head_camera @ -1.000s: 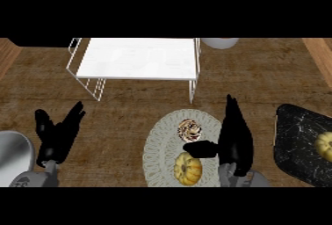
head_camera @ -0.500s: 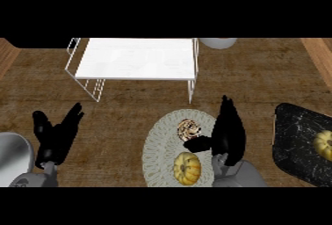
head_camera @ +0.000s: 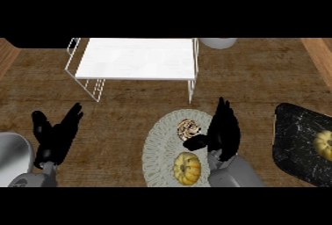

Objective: Pick the cupcake from the placemat and place it in the tiered shelf

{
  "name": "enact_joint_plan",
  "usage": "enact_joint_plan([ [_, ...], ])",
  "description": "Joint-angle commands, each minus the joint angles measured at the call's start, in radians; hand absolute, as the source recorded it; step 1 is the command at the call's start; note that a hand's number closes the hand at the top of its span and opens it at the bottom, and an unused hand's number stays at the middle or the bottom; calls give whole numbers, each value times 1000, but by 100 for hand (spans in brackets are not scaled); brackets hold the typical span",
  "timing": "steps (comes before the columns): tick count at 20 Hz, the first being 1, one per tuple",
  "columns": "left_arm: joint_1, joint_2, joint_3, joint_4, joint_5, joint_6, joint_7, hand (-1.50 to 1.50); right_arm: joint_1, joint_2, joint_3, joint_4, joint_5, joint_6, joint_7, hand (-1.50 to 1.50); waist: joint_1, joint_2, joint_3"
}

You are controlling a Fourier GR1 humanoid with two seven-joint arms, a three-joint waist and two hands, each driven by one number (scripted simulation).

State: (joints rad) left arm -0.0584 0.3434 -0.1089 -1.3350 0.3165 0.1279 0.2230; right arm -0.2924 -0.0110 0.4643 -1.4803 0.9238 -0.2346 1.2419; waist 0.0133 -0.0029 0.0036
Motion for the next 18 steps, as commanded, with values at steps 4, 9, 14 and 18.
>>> enact_joint_plan([
  [4,27,-31,-16,6,-14,5,-6,0,-18,10,24,67,33,-67,245,-150,-3,2,-5],
  [9,16,-12,18,-19,1,0,18,0,-75,11,21,120,42,-95,245,-150,3,2,-4],
  [14,-11,-4,22,36,-3,-44,2,0,-102,10,17,213,19,-182,206,-150,5,7,-4],
  [18,-17,-54,-7,18,-55,35,19,0,-113,10,43,227,6,-189,211,-150,0,5,-4],
])
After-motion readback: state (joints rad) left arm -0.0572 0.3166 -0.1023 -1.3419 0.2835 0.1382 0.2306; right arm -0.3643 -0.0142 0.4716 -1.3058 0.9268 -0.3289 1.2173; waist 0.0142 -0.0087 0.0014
